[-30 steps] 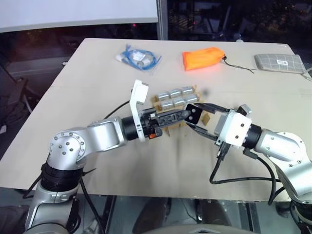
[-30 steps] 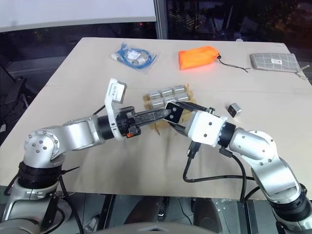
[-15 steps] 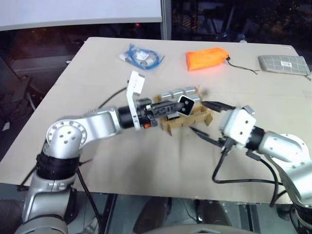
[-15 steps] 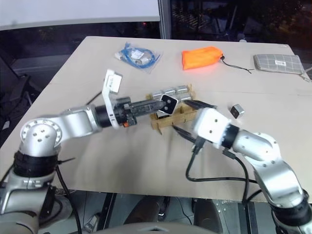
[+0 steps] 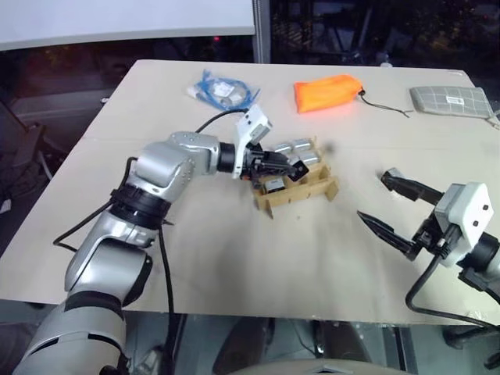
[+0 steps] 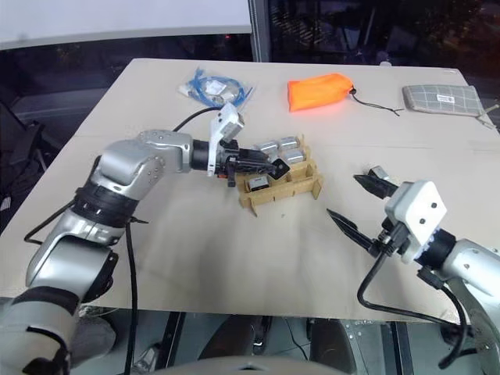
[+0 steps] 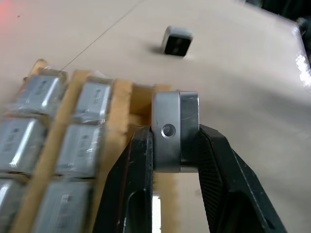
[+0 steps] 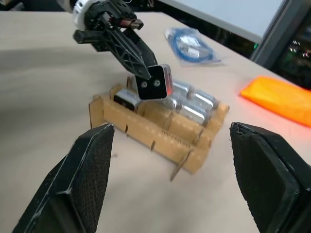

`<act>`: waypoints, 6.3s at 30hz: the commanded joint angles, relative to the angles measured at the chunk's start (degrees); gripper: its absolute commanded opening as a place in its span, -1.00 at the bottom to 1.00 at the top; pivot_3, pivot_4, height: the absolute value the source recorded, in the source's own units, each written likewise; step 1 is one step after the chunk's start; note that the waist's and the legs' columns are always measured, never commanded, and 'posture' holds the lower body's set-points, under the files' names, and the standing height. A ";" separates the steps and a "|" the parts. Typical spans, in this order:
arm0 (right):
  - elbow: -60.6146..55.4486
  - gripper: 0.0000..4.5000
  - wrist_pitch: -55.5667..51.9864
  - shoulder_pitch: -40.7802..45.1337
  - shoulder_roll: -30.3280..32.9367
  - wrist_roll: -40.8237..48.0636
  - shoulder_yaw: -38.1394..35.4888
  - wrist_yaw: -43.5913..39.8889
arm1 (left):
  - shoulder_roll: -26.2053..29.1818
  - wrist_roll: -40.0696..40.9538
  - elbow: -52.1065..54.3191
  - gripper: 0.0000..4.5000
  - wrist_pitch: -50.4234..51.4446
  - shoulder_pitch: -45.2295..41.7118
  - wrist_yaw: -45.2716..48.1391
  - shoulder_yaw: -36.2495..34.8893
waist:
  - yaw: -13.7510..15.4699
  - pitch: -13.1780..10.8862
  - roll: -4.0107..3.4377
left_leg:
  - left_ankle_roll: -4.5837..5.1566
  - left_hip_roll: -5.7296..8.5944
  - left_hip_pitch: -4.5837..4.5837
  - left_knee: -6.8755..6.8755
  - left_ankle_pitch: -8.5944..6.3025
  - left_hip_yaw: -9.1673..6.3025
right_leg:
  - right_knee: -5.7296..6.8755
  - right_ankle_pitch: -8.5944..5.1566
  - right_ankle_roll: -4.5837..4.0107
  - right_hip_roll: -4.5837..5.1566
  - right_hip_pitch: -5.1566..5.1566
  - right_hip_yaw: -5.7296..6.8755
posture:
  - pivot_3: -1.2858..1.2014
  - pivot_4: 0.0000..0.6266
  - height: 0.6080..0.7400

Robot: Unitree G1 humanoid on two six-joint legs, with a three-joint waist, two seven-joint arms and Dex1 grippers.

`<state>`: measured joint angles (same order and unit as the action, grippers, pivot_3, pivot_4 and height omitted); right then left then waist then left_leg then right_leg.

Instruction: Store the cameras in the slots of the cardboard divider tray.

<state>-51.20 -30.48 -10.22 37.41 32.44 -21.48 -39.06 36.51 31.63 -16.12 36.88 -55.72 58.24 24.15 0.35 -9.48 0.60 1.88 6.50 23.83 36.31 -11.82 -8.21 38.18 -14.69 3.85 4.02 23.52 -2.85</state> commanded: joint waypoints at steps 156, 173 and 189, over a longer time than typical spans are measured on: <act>120.21 -0.67 69.57 78.34 -13.12 -36.60 33.37 -43.06 | 0.19 20.42 62.20 1.00 -14.25 81.18 -8.91 -51.35 | -1.64 -0.11 -0.17 | -0.05 -0.20 -0.16 -0.25 -0.02 0.14 | -0.15 0.06 -0.12 -0.13 0.03 -0.12 | 0.03 -0.52 1.00; 119.48 0.80 70.62 78.23 -12.12 -36.50 30.79 -42.97 | 0.04 19.92 61.84 1.00 -15.42 81.04 -10.06 -50.15 | -2.00 -0.12 -0.19 | -0.05 -0.22 -0.15 -0.26 -0.02 0.14 | -0.18 0.07 -0.14 -0.15 0.04 -0.10 | 0.03 -0.52 1.00; 88.29 0.80 60.39 59.30 -7.18 -32.44 29.93 -36.01 | 0.23 18.22 54.12 1.00 -15.04 70.99 -8.76 -44.15 | -2.04 -0.12 -0.23 | -0.05 -0.29 -0.17 -0.23 -0.02 0.25 | -0.07 0.08 -0.14 -0.20 0.06 -0.22 | 0.03 -0.52 1.00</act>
<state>39.82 29.36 48.66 30.62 0.61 8.43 -77.94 36.29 49.89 37.54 22.62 15.40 48.92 -19.58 -1.69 -9.60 0.37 1.83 6.18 23.66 36.09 -11.84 -7.96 38.10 -14.60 3.70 3.79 23.59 -3.06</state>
